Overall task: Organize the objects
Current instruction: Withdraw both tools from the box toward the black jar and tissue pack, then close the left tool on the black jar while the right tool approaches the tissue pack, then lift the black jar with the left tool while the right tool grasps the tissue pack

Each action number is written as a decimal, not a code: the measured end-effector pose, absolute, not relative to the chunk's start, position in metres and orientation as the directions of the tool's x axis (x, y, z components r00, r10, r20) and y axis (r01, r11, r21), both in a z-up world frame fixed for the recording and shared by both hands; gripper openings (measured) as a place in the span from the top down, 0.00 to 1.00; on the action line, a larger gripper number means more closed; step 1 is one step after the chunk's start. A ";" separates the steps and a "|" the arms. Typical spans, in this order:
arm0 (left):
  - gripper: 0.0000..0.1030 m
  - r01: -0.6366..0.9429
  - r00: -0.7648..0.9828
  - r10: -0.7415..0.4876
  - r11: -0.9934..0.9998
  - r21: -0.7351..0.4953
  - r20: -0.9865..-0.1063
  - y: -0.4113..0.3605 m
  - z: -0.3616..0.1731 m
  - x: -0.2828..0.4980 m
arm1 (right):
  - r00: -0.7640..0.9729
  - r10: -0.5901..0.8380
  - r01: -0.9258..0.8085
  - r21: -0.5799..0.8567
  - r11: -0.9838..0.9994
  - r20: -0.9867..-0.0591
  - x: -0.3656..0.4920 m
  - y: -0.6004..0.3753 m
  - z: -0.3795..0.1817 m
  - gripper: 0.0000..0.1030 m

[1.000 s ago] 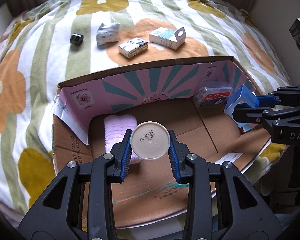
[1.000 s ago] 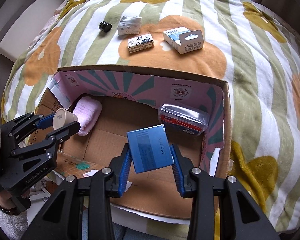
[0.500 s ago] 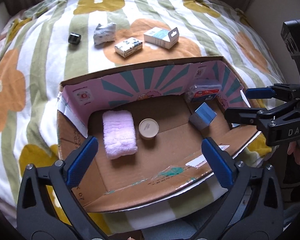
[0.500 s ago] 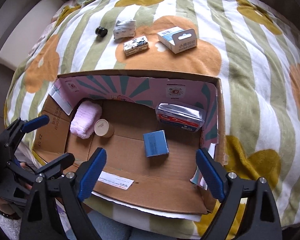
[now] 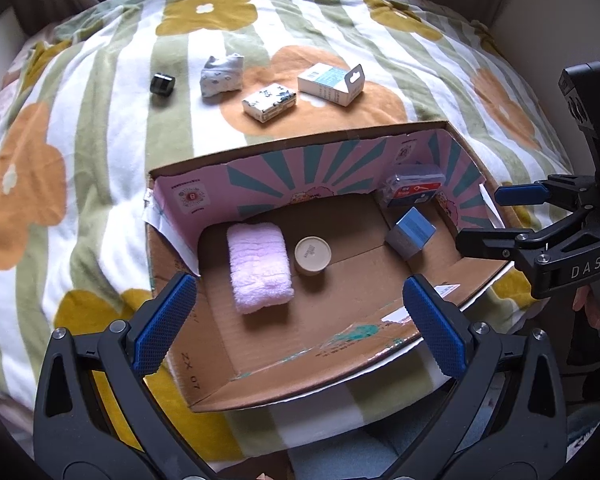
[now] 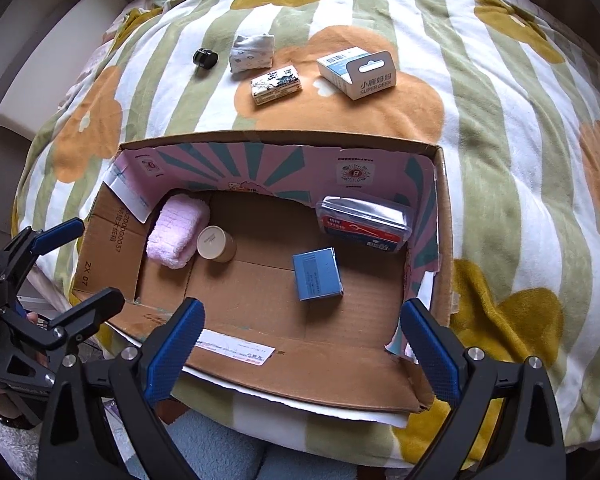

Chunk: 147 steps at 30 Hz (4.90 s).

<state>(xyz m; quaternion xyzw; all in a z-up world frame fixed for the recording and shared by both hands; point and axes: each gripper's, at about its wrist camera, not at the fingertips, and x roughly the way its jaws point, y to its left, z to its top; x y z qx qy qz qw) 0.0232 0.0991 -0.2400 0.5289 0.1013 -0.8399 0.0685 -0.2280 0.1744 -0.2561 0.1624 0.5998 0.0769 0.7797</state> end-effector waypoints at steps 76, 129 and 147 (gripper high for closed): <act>0.46 0.020 -0.476 -0.100 -0.994 0.103 -0.874 -0.148 -0.349 -0.216 | 0.058 0.241 -0.613 0.156 0.774 -0.969 0.025 0.297 -0.319 0.17; 0.73 0.101 -0.536 -0.057 -0.995 0.004 -0.842 -0.161 -0.306 -0.210 | 0.103 0.241 -0.632 0.123 0.765 -0.965 0.023 0.243 -0.307 0.44; 0.73 0.177 -0.646 -0.107 -0.984 -0.011 -0.756 -0.073 -0.170 -0.107 | 0.279 0.358 -0.470 0.198 0.860 -0.891 -0.057 0.223 -0.171 0.44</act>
